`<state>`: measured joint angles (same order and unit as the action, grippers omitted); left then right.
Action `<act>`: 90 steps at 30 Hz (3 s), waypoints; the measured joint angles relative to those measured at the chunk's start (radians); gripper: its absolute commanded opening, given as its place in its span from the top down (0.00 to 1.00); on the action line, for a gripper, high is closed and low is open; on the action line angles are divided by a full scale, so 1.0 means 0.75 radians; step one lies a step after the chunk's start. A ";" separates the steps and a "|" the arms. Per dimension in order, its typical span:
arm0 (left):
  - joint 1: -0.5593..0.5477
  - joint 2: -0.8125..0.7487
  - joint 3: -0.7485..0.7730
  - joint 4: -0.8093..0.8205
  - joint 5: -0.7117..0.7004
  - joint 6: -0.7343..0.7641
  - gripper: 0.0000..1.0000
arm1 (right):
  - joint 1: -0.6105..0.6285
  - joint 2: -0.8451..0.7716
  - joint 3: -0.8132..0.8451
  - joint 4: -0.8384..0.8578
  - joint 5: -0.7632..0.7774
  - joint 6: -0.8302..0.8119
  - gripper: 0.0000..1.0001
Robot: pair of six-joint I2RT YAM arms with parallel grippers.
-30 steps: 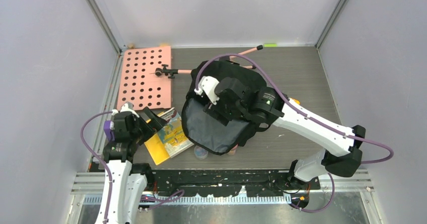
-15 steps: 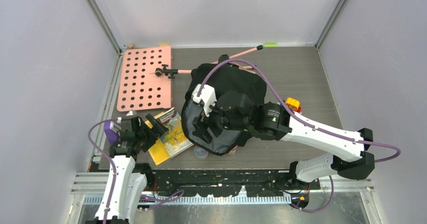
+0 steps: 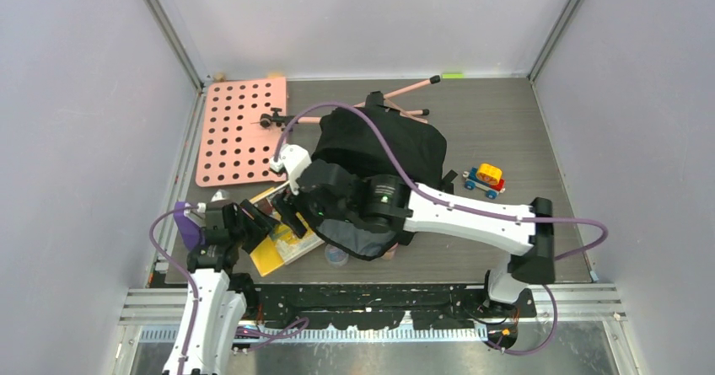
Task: Pack the student bag
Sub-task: Pick up the book from the center of the board.
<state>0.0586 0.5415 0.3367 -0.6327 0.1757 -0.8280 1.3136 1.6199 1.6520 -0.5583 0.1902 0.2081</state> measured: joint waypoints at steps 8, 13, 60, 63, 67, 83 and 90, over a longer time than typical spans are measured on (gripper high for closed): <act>-0.001 -0.158 -0.018 -0.040 -0.112 -0.067 0.67 | -0.002 0.260 0.267 -0.069 0.193 0.011 0.26; -0.001 -0.258 -0.026 -0.107 -0.201 -0.117 0.67 | -0.036 0.401 0.408 -0.119 0.251 0.018 0.25; 0.000 -0.373 -0.076 -0.169 -0.054 -0.259 0.32 | -0.315 1.145 0.976 -0.423 -0.268 0.428 0.58; 0.000 -0.390 -0.081 -0.197 -0.058 -0.259 0.45 | -0.315 1.145 0.968 -0.415 -0.269 0.430 0.58; 0.000 -0.443 -0.096 -0.231 -0.055 -0.280 0.68 | -0.316 1.145 0.966 -0.409 -0.258 0.429 0.58; 0.000 -0.657 -0.097 -0.198 0.007 -0.319 0.69 | -0.321 1.145 0.966 -0.402 -0.223 0.427 0.58; 0.001 -0.654 -0.114 -0.098 0.050 -0.316 0.56 | -0.330 1.145 0.966 -0.402 -0.214 0.425 0.58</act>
<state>0.0589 0.0513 0.2508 -0.7063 0.2134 -1.0649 1.0664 2.4790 2.3764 -0.8597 0.0299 0.5270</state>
